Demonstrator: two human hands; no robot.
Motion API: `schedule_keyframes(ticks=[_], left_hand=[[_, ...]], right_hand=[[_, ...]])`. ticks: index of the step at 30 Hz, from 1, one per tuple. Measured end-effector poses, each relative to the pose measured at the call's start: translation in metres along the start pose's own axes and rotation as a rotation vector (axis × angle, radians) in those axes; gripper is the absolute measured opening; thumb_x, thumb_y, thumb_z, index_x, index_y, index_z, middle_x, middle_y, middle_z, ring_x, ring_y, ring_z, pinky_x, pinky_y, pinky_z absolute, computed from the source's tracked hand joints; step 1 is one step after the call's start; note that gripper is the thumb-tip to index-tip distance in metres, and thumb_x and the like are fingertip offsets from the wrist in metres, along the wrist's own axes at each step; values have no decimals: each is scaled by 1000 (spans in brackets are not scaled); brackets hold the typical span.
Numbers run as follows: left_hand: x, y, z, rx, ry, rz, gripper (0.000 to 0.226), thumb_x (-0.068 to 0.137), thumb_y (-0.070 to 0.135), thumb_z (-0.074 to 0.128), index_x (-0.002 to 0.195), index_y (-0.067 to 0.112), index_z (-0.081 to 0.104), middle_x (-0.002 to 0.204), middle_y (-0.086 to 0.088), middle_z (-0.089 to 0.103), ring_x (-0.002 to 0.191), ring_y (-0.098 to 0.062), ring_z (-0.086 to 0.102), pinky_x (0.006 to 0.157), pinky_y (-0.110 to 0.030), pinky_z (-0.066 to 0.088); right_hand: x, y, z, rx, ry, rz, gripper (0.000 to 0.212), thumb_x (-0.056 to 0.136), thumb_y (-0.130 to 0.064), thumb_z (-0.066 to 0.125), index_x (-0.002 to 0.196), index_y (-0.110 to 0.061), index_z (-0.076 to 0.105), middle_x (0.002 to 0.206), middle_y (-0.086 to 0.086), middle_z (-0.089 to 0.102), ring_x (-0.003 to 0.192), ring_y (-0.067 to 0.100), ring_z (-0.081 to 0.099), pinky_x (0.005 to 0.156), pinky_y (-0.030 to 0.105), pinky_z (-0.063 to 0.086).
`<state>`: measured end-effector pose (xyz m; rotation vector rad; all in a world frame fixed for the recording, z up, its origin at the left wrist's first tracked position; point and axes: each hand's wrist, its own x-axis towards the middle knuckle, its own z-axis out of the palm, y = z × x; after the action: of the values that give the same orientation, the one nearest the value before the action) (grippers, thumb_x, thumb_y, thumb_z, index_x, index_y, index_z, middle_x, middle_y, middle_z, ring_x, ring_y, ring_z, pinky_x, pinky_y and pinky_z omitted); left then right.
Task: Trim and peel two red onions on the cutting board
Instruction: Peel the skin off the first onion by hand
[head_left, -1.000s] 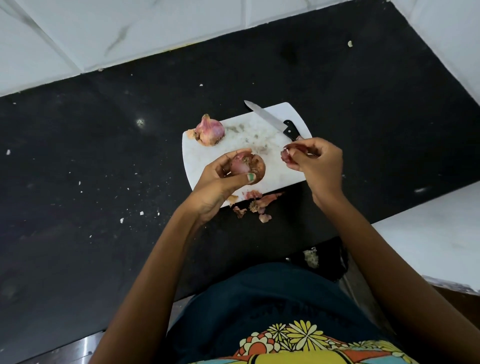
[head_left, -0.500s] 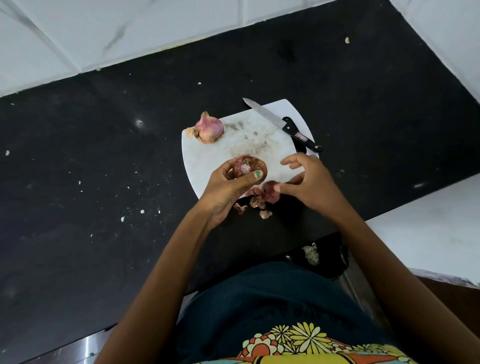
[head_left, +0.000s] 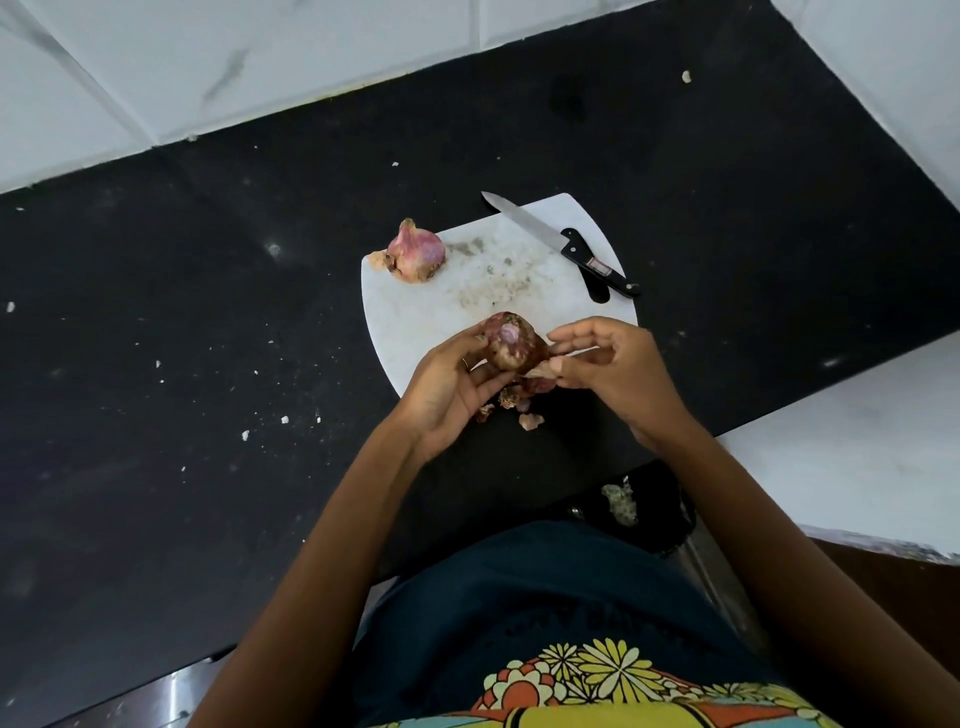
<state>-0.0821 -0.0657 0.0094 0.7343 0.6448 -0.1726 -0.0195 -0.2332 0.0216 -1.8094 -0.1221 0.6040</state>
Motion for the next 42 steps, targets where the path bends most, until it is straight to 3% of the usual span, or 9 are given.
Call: schedule_keyframes(ticks=[4,7,9,13,16,19,26,34,42], left_hand=[[-3,-1,2,-28,2,-21,28,96,7,37,115,3,56,103,-10,63,88,-19,62,83,-28,55],[-4,-1,1,-17,-21,-7,25,96,9,41,115,4,56,99,-7,64,90,-19,62,90,-31,53],[-6,0,1,30,-37,11,23,95,7,46,114,5,58,99,-7,67,89,-18,64,89,-29,53],[-9,0,1,97,-66,38,32,90,0,53,122,4,57,103,-8,68,90,-15,66,87,-25,54],[-11,1,1,145,-109,63,45,82,-2,61,126,7,57,110,-8,67,97,-15,66,93,-25,52],[-14,2,1,174,-161,74,52,74,-1,65,124,10,60,113,-8,66,100,-15,66,87,-23,53],[-15,5,-4,226,-207,122,56,73,-4,68,126,9,60,120,-10,65,105,-18,65,89,-27,52],[-17,9,-9,341,-167,180,55,66,-1,72,119,12,64,111,-5,70,103,-18,65,86,-28,55],[-16,10,-14,401,-173,183,56,66,-1,72,119,13,64,112,-4,71,105,-17,65,84,-25,53]], right_hand=[[1,12,-5,-125,97,-5,24,80,9,65,89,-14,68,83,8,69,72,13,67,63,19,56],[-1,19,-7,-353,124,-47,23,79,9,63,83,-13,69,76,-2,66,63,-2,63,60,11,51],[-4,22,-8,-488,105,-72,20,80,6,62,84,-11,70,77,-3,66,67,-2,62,69,17,52],[-6,18,-10,-599,175,-190,10,84,-6,62,85,-12,70,88,1,67,85,18,63,80,36,52],[-8,-1,-4,-493,223,-286,10,88,-10,62,90,-9,72,91,1,68,84,12,63,76,25,53],[-12,-24,3,-337,175,-296,12,90,-14,62,95,-12,73,93,-5,68,85,4,63,72,11,49],[-16,-39,11,-302,44,-337,15,84,-13,72,98,-11,74,92,-5,69,85,1,66,72,10,51],[-17,-37,11,-391,28,-378,22,77,-20,79,96,-10,74,91,-3,71,83,5,67,75,22,56],[-15,-39,8,-438,-19,-420,17,78,-14,78,93,-7,75,86,1,71,80,5,65,74,15,54]])
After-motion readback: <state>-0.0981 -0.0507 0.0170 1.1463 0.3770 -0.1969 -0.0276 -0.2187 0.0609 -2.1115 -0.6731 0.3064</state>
